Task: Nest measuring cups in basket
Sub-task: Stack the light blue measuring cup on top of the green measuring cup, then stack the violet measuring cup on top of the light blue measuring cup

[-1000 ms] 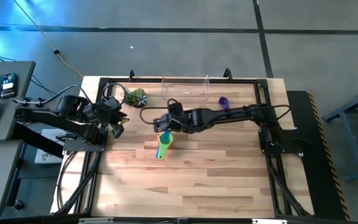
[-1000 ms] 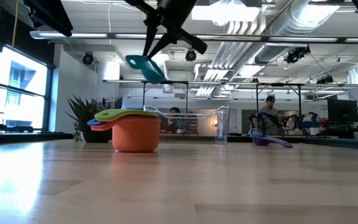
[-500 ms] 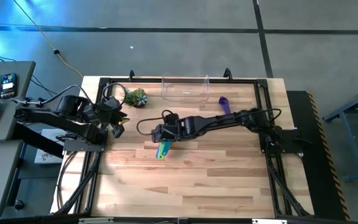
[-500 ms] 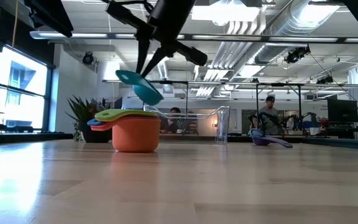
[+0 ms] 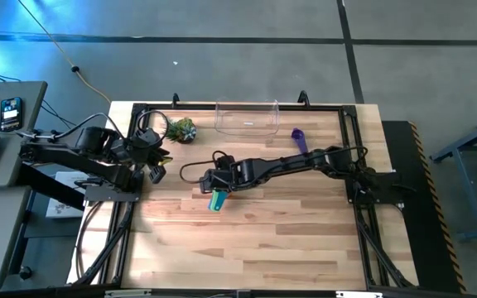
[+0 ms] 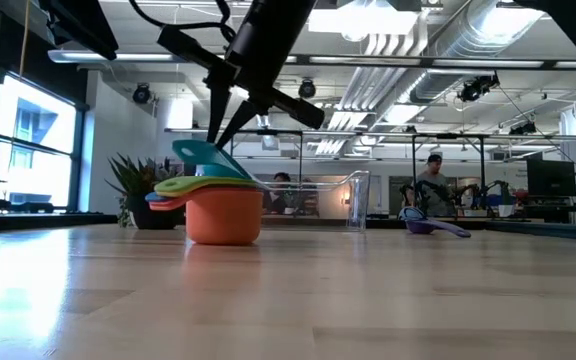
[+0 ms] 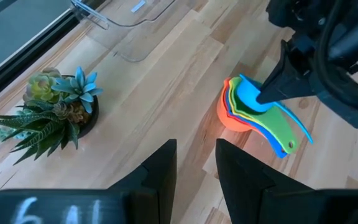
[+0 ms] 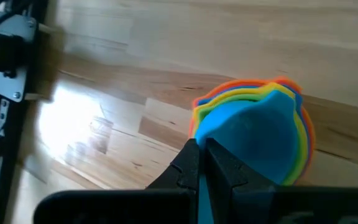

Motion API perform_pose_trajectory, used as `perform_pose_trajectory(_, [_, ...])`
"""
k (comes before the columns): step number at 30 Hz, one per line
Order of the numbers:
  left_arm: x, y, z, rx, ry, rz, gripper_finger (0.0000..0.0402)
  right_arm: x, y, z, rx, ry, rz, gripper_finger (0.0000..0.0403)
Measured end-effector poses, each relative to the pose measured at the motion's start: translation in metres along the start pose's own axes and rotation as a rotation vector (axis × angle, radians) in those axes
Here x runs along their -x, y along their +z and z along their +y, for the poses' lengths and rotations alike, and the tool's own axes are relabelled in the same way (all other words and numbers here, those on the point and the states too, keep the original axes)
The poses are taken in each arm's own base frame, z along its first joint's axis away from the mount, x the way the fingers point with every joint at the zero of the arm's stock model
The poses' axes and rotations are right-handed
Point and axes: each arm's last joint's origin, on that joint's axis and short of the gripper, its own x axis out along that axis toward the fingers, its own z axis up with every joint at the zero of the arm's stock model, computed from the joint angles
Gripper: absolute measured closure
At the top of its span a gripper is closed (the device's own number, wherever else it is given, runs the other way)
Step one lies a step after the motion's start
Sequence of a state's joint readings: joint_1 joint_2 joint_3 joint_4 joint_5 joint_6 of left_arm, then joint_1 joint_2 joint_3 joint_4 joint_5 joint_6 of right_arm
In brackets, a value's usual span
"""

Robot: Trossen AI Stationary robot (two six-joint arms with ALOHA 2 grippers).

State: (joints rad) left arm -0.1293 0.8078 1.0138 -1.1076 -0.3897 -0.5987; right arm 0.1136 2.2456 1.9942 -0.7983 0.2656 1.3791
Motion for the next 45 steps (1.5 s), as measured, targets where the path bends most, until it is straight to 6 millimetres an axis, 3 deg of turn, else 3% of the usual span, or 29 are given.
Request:
perform_pose_trajectory(10, [0.0,0.0,0.0,0.0,0.0,0.0,0.0298,0.0,0.0,-0.001,-0.007,-0.008,-0.015,0.04])
perform_pose_trajectory(24, [0.0,0.0,0.0,0.0,0.0,0.0,0.0298,0.0,0.001,0.0,-0.018,0.002,-0.01,0.0326])
perform_pose_trajectory(31, [0.0,0.0,0.0,-0.028,0.0,0.001,0.0298,0.022,0.004,0.009,0.01,0.044,0.037,0.0325])
perform_pose_trajectory(39, [0.0,0.0,0.0,-0.066,-0.008,0.007,0.0298,0.044,-0.026,0.017,0.062,0.052,0.082,0.0325])
perform_pose_trajectory(45, [0.0,0.0,0.0,-0.107,-0.013,0.01,0.0298,0.055,-0.057,-0.002,0.14,-0.159,0.134,0.0325])
